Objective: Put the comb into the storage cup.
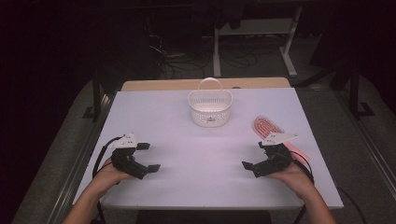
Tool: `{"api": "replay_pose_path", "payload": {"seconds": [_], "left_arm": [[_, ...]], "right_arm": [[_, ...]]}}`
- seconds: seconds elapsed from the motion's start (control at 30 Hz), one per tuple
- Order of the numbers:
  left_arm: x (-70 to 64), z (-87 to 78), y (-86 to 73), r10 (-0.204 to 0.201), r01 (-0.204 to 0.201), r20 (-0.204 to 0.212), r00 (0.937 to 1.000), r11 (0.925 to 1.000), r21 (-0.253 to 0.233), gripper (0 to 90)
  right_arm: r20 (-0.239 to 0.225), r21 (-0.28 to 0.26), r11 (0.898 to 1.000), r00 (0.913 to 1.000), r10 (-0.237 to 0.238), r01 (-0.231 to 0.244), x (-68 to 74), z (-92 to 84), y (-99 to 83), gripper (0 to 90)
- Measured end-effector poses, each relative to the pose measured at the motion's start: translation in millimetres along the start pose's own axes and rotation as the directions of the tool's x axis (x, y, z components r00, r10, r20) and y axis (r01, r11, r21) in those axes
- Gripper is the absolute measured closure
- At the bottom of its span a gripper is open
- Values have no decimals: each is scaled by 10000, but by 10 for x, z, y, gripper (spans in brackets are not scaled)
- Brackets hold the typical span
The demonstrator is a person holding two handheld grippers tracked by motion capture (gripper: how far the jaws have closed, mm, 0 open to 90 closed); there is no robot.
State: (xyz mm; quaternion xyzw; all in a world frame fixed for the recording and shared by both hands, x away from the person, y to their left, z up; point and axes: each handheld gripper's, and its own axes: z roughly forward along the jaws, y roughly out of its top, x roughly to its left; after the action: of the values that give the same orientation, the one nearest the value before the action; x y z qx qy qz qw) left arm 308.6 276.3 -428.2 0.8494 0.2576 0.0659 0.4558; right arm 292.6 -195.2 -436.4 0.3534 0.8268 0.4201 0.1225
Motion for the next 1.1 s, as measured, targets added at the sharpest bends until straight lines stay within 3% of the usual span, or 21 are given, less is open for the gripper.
{"api": "replay_pose_path", "payload": {"seconds": [0.73,1.1], "left_arm": [[4,-13,-1,-8,8,-53,10000,10000,-52,0],[3,-10,-1,-10,10,-54,10000,10000,-18,0]], "right_arm": [[74,148,9999,10000,26,-27,-56,-98,86,0],[352,138,9999,9994,69,-74,-131,-185,146,0]]}}
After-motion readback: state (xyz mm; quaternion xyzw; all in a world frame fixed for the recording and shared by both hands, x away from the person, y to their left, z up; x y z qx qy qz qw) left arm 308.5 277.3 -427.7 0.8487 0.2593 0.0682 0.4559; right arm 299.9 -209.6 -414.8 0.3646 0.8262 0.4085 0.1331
